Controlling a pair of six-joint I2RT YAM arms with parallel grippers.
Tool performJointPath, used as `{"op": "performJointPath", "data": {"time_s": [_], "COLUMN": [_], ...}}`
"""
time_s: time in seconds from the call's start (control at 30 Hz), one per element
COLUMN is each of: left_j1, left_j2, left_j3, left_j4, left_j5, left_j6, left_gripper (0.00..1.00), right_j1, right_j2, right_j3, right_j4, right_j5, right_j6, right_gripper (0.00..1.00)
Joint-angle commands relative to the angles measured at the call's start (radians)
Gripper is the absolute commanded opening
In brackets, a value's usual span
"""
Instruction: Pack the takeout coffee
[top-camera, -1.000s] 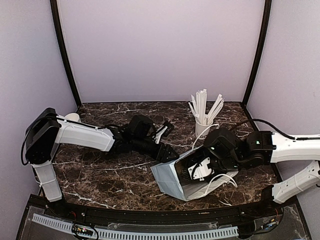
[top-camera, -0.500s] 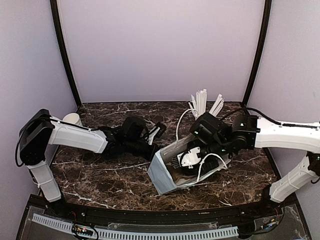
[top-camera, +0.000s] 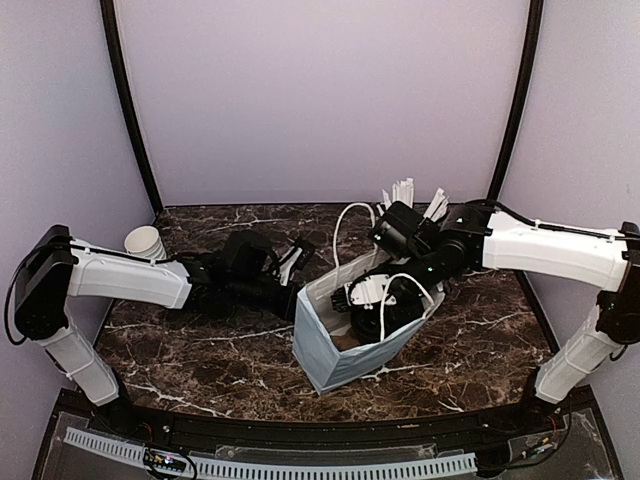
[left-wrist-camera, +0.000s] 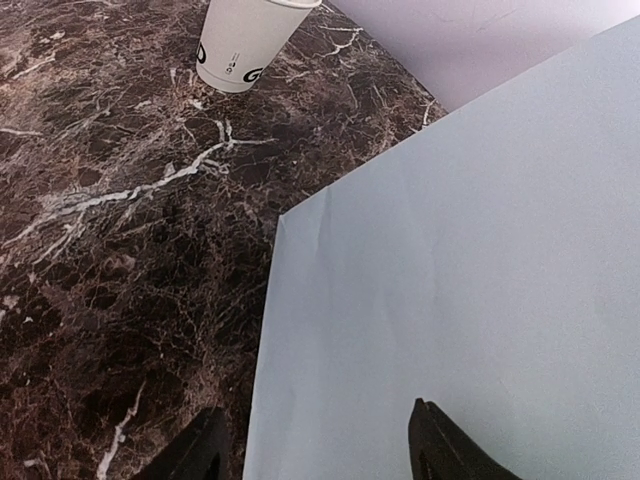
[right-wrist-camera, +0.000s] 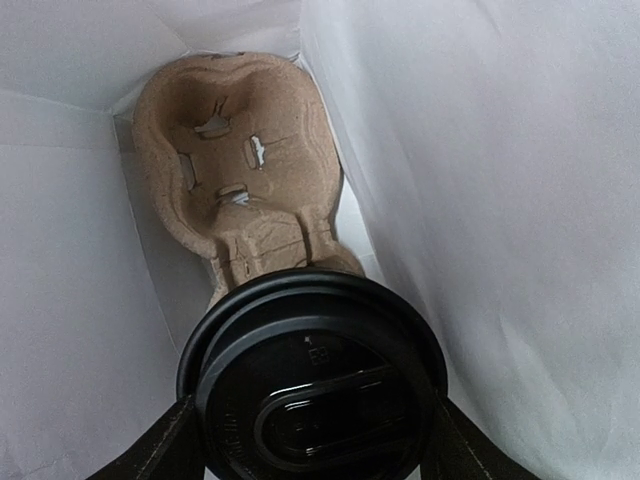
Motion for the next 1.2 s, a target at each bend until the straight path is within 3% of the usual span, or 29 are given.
{"op": "performJointPath", "data": {"time_s": [0.0, 0.5, 0.83, 1.17], "left_j1": [0.001, 0.003, 0.003, 0.002], "left_j2": [-0.065, -0.173, -0.233, -0.241], "left_j3": [-0.033, -0.084, -0.079, -0.068], "left_j4": [-0.025, -0.065, -0.113, -0.147], "left_j5": [-0.009, -0.046, -0.088, -0.109], "left_j6": [-0.006, -0.02, 0.003, 0.013], "left_gripper": [0.64, 0.64, 0.64, 0.64], "right_j1": [0.002, -0.051, -0.051, -0.048], "right_j2": [0.076, 0.203, 0.154, 0.112], "right_j3": [-0.092, -0.141, -0.053, 0.085], "right_j4": [-0.105, -0.056, -0.1, -0.197], "right_j5": [-0.128, -0.166, -0.123, -0.135], "right_j6": [0.069, 0.108, 0.122, 0.094], "right_gripper": [0.36, 0.35, 0.39, 0.59]}}
